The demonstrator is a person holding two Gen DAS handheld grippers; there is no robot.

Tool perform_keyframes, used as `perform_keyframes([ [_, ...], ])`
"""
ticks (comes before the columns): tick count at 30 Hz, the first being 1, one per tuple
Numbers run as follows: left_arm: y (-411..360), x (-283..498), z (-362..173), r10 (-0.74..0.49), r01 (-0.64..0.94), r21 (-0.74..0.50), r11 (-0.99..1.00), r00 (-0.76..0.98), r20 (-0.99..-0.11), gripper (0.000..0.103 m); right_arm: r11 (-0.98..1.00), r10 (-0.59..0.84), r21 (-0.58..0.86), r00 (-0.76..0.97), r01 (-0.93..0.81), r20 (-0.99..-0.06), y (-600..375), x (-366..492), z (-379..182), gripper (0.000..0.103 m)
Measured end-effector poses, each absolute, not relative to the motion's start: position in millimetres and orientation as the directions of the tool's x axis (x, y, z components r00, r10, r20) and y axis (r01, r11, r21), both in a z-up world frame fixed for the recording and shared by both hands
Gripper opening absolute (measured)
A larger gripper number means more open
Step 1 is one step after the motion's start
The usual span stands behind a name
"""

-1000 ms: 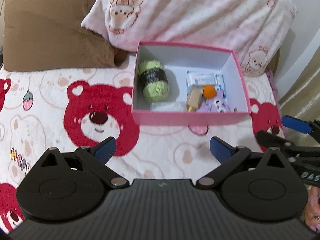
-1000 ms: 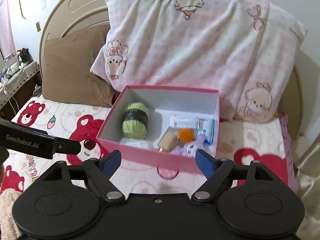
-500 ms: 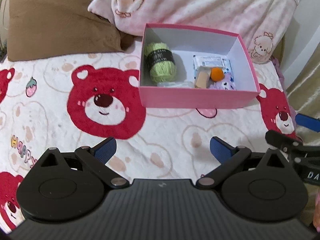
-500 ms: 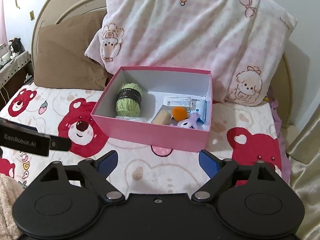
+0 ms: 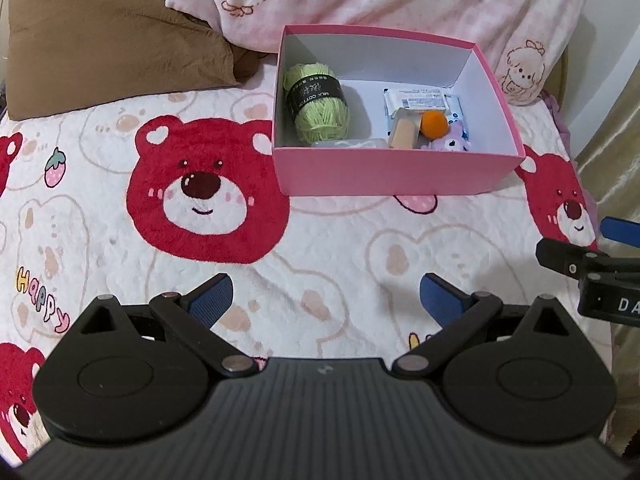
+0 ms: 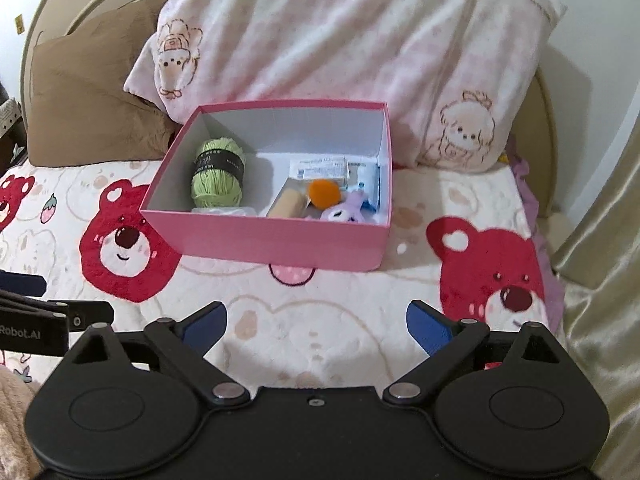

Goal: Organize objects

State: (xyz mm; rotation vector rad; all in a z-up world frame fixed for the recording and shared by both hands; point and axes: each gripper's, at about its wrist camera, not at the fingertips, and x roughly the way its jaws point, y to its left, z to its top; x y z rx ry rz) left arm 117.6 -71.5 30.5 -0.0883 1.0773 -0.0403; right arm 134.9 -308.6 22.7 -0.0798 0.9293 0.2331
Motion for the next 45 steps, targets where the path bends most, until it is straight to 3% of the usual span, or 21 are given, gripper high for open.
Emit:
perform_keyframes([
  [26, -81, 112, 35, 0.025, -0.032, 0.013, 0.999, 0.447, -0.894, 0.101, 0.980, 0.138, 0.028, 0.562, -0.199, -0.815, -319, 124, 32, 0.098],
  [45, -85, 113, 24, 0.034, -0.027, 0.025, 0.999, 0.408, -0.913, 0.102, 0.980, 0.113, 0.001, 0.559, -0.197, -0.822, -314, 122, 27, 0.098],
])
